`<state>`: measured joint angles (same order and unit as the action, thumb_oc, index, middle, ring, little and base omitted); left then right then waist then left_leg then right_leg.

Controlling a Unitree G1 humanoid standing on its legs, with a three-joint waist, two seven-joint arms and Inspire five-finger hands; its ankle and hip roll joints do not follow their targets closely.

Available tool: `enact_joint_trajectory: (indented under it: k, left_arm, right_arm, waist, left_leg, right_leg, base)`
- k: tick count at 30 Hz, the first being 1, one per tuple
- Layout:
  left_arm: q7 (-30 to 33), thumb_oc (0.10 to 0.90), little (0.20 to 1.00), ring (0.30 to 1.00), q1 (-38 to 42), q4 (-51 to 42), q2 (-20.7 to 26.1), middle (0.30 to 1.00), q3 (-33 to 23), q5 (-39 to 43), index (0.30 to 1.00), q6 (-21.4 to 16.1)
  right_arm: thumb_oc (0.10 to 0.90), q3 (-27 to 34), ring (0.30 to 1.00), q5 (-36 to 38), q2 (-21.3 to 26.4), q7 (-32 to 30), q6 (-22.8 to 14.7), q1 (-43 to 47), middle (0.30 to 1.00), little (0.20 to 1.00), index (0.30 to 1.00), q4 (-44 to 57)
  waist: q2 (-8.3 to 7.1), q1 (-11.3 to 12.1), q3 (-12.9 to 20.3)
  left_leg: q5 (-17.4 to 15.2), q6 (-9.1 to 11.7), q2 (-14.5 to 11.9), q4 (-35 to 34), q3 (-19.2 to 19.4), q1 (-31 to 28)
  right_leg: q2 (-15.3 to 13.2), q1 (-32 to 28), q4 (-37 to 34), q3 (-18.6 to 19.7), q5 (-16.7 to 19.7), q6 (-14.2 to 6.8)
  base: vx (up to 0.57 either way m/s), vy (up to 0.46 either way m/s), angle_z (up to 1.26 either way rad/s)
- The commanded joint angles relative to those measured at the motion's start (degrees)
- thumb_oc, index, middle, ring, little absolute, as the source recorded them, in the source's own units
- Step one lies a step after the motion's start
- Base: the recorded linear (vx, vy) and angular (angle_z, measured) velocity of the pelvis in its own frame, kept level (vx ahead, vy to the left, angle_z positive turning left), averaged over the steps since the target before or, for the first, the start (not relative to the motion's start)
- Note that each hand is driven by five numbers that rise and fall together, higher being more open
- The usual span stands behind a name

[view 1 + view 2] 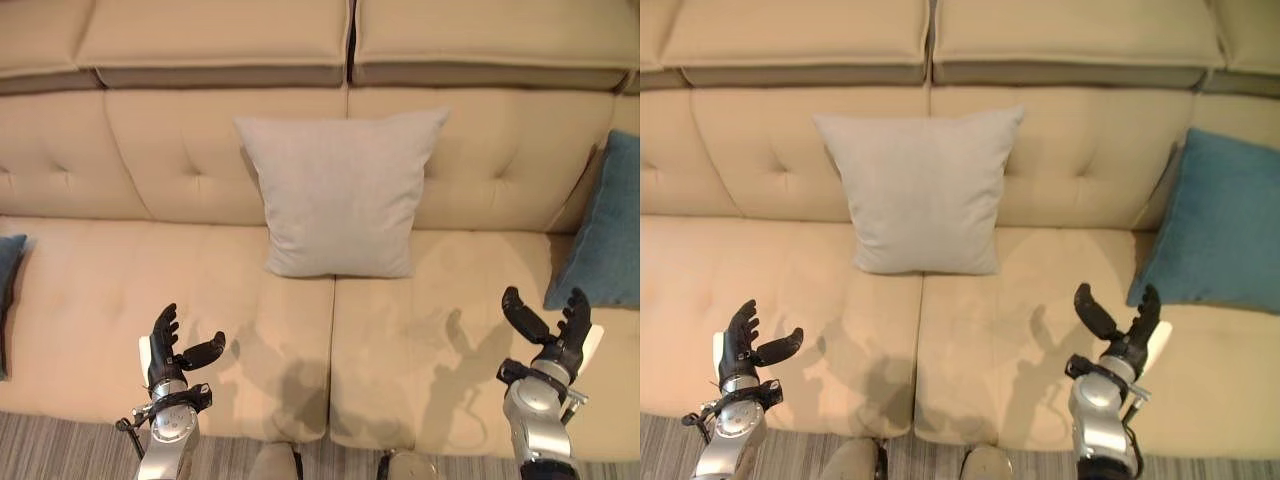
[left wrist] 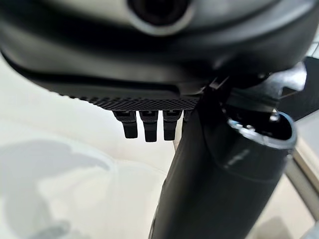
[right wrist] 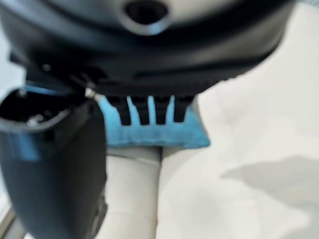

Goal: Pick up all the scattered cushions and arrange them neatly on the sofa.

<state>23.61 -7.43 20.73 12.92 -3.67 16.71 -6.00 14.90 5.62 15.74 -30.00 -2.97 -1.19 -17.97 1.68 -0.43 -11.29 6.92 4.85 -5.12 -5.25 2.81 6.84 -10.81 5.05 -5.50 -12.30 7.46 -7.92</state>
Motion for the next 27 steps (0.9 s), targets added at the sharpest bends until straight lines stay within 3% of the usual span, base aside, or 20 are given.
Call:
enact_joint_trajectory:
  k: [1, 6, 8, 10, 11, 12, 13, 14, 15, 16, 18, 19, 20, 21, 23, 24, 25, 26, 27]
  left_arm:
    - [-1.6, 0.800, 0.900, 0.900, -3.1, 5.2, -0.3, 0.900, 0.6, 5.6, 0.900, -1.4]
    - [-3.1, 0.800, 0.900, 0.900, -2.4, 12.5, -1.4, 0.900, 6.2, 8.6, 0.900, 0.1]
    - [-3.2, 0.800, 0.900, 0.900, -1.9, 13.0, -1.2, 0.900, 6.7, 8.9, 0.900, 0.1]
    - [-2.6, 0.800, 0.900, 0.900, 0.0, 14.6, -0.6, 0.900, 8.5, 7.6, 0.900, 0.0]
    - [-2.6, 0.800, 0.900, 0.900, 0.0, 14.7, -0.6, 0.900, 8.5, 7.6, 0.900, 0.0]
    - [-1.5, 0.800, 0.900, 0.900, 1.0, 15.4, -0.4, 0.900, 9.2, 5.9, 0.900, 0.0]
    - [-1.1, 0.800, 0.900, 0.900, 1.2, 14.4, -0.6, 0.900, 9.4, 6.2, 0.900, -0.1]
    - [-1.1, 0.800, 0.900, 0.900, 1.1, 14.4, -0.6, 0.900, 9.4, 6.2, 0.900, 0.0]
    - [-0.8, 0.800, 0.900, 0.900, 1.7, 14.3, -0.9, 0.900, 9.6, 6.7, 0.900, -0.1]
    - [-0.8, 0.800, 0.900, 0.900, 1.8, 14.2, -0.9, 0.900, 9.5, 6.7, 0.900, -0.1]
    - [-0.2, 0.800, 0.900, 0.900, 2.1, 13.5, -1.8, 0.900, 8.9, 8.9, 0.900, -0.7]
    - [-0.2, 0.800, 0.900, 0.900, 2.0, 13.5, -1.8, 0.900, 8.9, 8.9, 0.900, -0.7]
    - [-0.2, 0.800, 0.900, 0.900, 1.8, 13.3, -2.4, 0.900, 9.1, 9.3, 0.900, -0.6]
    - [-0.6, 0.800, 0.900, 0.900, 2.0, 13.8, -3.4, 0.900, 8.8, 9.7, 0.900, -0.8]
    - [-0.7, 0.800, 0.900, 0.900, 1.6, 14.0, -3.6, 0.900, 8.7, 9.7, 0.900, -1.1]
    - [-1.0, 0.800, 0.900, 0.900, 0.5, 14.8, -4.2, 0.900, 8.7, 10.0, 0.900, -0.9]
    - [-1.0, 0.800, 0.900, 0.900, 0.5, 14.8, -4.2, 0.900, 8.8, 10.0, 0.900, -0.9]
    - [-1.5, 0.800, 0.900, 0.900, -0.5, 14.3, -4.6, 0.900, 9.0, 10.6, 0.900, -0.8]
    - [-1.5, 0.800, 0.900, 0.900, -0.5, 14.3, -4.6, 0.900, 9.0, 10.6, 0.900, -0.8]
  right_arm:
    - [0.800, 3.7, 0.900, 2.5, -0.4, -0.4, -4.2, -1.4, 0.900, 0.900, 0.900, -2.1]
    - [0.800, 0.6, 0.900, 8.0, -4.3, -0.7, -4.8, -2.2, 0.900, 0.900, 0.900, -6.0]
    - [0.800, 0.0, 0.900, 8.6, -4.6, -0.3, -4.7, -2.3, 0.900, 0.900, 0.900, -6.1]
    - [0.800, -1.5, 0.900, 9.2, -5.9, 0.4, -5.2, -3.7, 0.900, 0.900, 0.900, -5.8]
    - [0.800, -1.5, 0.900, 9.2, -5.9, 0.4, -5.2, -3.7, 0.900, 0.900, 0.900, -5.8]
    - [0.800, -2.6, 0.900, 8.5, -5.5, 0.4, -5.5, -4.4, 0.900, 0.900, 0.900, -5.4]
    - [0.800, -3.1, 0.900, 7.7, -5.0, 0.6, -5.1, -4.7, 0.900, 0.900, 0.900, -4.6]
    - [0.800, -3.1, 0.900, 7.7, -5.0, 0.6, -5.1, -4.7, 0.900, 0.900, 0.900, -4.6]
    - [0.800, -4.6, 0.900, 7.0, -3.9, 1.1, -5.1, -3.6, 0.900, 0.900, 0.900, -6.3]
    - [0.800, -4.6, 0.900, 7.0, -3.9, 1.1, -5.1, -3.5, 0.900, 0.900, 0.900, -6.4]
    - [0.800, -7.0, 0.900, 4.9, -1.6, 2.0, -4.9, -2.6, 0.900, 0.900, 0.900, -5.4]
    - [0.800, -7.0, 0.900, 4.9, -1.5, 2.0, -4.9, -2.6, 0.900, 0.900, 0.900, -5.4]
    - [0.800, -7.5, 0.900, 4.1, -0.1, 1.8, -4.9, -2.1, 0.900, 0.900, 0.900, -6.0]
    - [0.800, -8.5, 0.900, 2.2, 1.3, 2.2, -4.3, -1.8, 0.900, 0.900, 0.900, -4.9]
    - [0.800, -8.8, 0.900, 1.5, 1.5, 2.4, -4.2, -2.3, 0.900, 0.900, 0.900, -4.3]
    - [0.800, -8.4, 0.900, 1.1, 1.4, 3.0, -4.5, -3.7, 0.900, 0.900, 0.900, -3.2]
    - [0.800, -8.4, 0.900, 1.1, 1.4, 3.0, -4.5, -3.7, 0.900, 0.900, 0.900, -3.2]
    - [0.800, -7.8, 0.900, 1.3, 1.2, 3.5, -4.4, -4.7, 0.900, 0.900, 0.900, -3.5]
    - [0.800, -7.8, 0.900, 1.3, 1.2, 3.5, -4.4, -4.8, 0.900, 0.900, 0.900, -3.5]
  waist:
    - [-2.77, -1.3, 5.3]
    - [-2.55, -2.2, 4.0]
    - [-2.37, -2.4, 3.7]
    - [-1.76, -3.6, 3.3]
    - [-1.77, -3.6, 3.4]
    - [-1.45, -3.9, 3.8]
    - [-1.33, -3.9, 3.8]
    - [-1.31, -4.0, 3.8]
    - [-1.24, -3.0, 3.6]
    - [-1.15, -3.3, 3.6]
    - [-0.12, -2.5, 1.8]
    - [-0.01, -2.7, 1.8]
    - [-0.07, -2.6, 0.7]
    - [-0.96, -3.0, -1.0]
    - [-1.38, -3.3, -1.0]
    - [-2.27, -4.4, -0.3]
    - [-2.19, -4.4, -0.2]
    - [-2.98, -5.9, 0.8]
    - [-2.93, -5.9, 0.9]
  left_leg:
    - [-9.1, -2.2, 0.8, 3.2, -0.1, -1.7]
    - [-8.6, -2.0, -1.3, 4.2, 2.8, -1.6]
    - [-8.3, -1.9, -1.8, 4.3, 2.7, -1.2]
    - [-6.2, -1.4, -2.8, 4.5, 0.9, 1.4]
    - [-6.2, -1.4, -2.8, 4.6, 0.9, 1.6]
    - [-4.1, -0.6, -3.4, 4.4, -1.2, 4.0]
    - [-3.3, -0.4, -3.6, 4.3, -1.9, 4.4]
    - [-3.2, -0.4, -3.6, 4.3, -2.0, 4.4]
    - [0.2, 1.3, -5.0, 3.7, -3.8, 7.0]
    - [0.3, 1.3, -5.0, 3.6, -4.0, 7.2]
    - [3.3, 3.1, -8.4, 1.4, -5.2, 9.9]
    - [3.4, 3.1, -8.5, 1.4, -5.3, 10.0]
    - [3.2, 3.0, -8.7, 1.4, -5.4, 10.7]
    - [0.3, 1.1, -8.0, 4.0, -4.1, 10.9]
    - [-1.1, 0.3, -7.4, 7.2, -3.8, 10.3]
    - [-4.9, -0.8, -5.9, 13.1, -1.5, 8.1]
    - [-4.9, -0.8, -6.0, 13.2, -1.6, 8.3]
    - [-9.5, -1.7, -5.2, 18.4, 2.7, 5.9]
    - [-9.4, -1.7, -5.3, 18.5, 2.6, 6.0]
  right_leg:
    - [-2.8, -3.9, 4.8, 1.2, -8.1, -2.9]
    - [-2.5, -1.3, 7.4, 4.3, -4.9, -4.2]
    - [-2.5, -0.9, 9.2, 5.5, -5.5, -4.0]
    - [-1.6, -1.5, 17.2, 12.4, -7.8, -3.4]
    - [-1.6, -1.1, 17.6, 12.5, -8.0, -3.4]
    - [-0.6, -2.9, 20.9, 17.4, -9.7, -3.0]
    - [-0.1, -3.4, 20.2, 18.4, -12.0, -2.0]
    - [-0.1, -3.4, 20.3, 18.4, -12.1, -2.0]
    - [3.0, -5.3, 17.7, 19.3, -20.8, 0.5]
    - [3.1, -5.2, 17.9, 19.0, -21.0, 0.6]
    - [7.5, -3.0, 19.5, 17.2, -24.2, 3.4]
    - [7.6, -2.9, 19.6, 17.1, -24.2, 3.5]
    - [8.0, -2.7, 20.0, 16.2, -23.9, 3.8]
    - [7.7, -1.1, 21.2, 15.3, -22.7, 4.7]
    - [7.6, -0.6, 20.6, 14.4, -21.3, 4.8]
    - [6.9, 0.2, 18.6, 12.8, -18.8, 4.8]
    - [7.0, 0.3, 18.5, 12.7, -18.7, 4.8]
    - [5.9, 0.9, 16.0, 10.7, -17.3, 4.8]
    - [5.9, 1.0, 15.9, 10.7, -17.2, 4.8]
  base:
    - [-0.02, 0.058, -0.09]
    - [-0.15, -0.029, -0.39]
    - [-0.19, -0.116, -0.26]
    - [-0.32, -0.222, -0.12]
    - [-0.39, -0.377, 0.29]
    - [-0.25, -0.300, 0.38]
    - [-0.25, -0.300, 0.42]
    - [-0.24, -0.352, 0.40]
    - [-0.19, -0.290, 0.42]
    - [-0.31, -0.451, 0.58]
    - [-0.40, -0.469, 0.39]
    - [-0.40, -0.411, 0.28]
    - [-0.45, -0.268, 0.28]
    - [-0.45, -0.265, 0.33]
    - [-0.45, -0.252, 0.61]
    - [-0.42, -0.249, 0.52]
    - [-0.47, -0.281, 0.41]
    - [-0.22, -0.126, 0.50]
    - [-0.40, -0.215, 0.68]
